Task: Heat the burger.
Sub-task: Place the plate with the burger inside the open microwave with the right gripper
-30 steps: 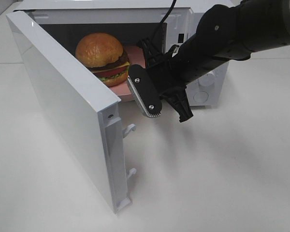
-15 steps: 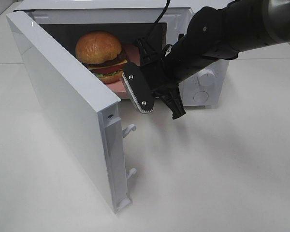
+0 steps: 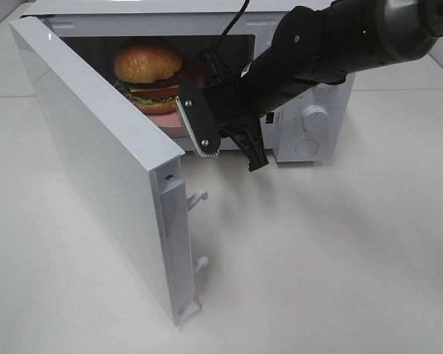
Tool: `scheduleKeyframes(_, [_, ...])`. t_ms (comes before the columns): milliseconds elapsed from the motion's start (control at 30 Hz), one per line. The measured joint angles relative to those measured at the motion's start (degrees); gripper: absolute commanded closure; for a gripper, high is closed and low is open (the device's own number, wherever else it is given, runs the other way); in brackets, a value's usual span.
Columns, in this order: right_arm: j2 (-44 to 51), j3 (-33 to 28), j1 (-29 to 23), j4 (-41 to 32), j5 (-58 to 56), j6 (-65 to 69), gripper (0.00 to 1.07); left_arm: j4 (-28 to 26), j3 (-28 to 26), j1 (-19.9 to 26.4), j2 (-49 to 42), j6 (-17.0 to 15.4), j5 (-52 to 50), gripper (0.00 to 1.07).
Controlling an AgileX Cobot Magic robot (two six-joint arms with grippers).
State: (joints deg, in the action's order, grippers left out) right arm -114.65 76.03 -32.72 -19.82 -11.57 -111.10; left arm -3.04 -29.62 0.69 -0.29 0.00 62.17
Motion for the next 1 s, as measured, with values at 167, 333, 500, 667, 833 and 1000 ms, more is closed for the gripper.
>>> scheduleKeyframes(167, [-0.92, 1.55, 0.00, 0.00, -0.46, 0.23, 1.05, 0.00, 0.00, 0.00, 0.00, 0.00, 0.00, 0.17])
scheduleKeyframes(333, [-2.75, 4.24, 0.00, 0.00, -0.46, 1.03, 1.05, 0.00, 0.00, 0.00, 0.00, 0.29, 0.00, 0.17])
scheduleKeyframes(500, [-4.64, 6.70, 0.00, 0.00, -0.52, 1.72, 1.05, 0.00, 0.00, 0.00, 0.00, 0.29, 0.00, 0.17])
scheduleKeyframes(667, [-6.36, 9.57, 0.00, 0.00, -0.52, 2.58, 1.04, 0.00, 0.00, 0.00, 0.00, 0.00, 0.00, 0.17])
scheduleKeyframes(833, [-8.25, 11.86, 0.00, 0.00, -0.40, 2.64, 1.04, 0.00, 0.00, 0.00, 0.00, 0.00, 0.00, 0.17])
scheduleKeyframes(1000, [-9.45, 12.83, 0.00, 0.00, -0.40, 2.64, 1.04, 0.00, 0.00, 0.00, 0.00, 0.29, 0.00, 0.17])
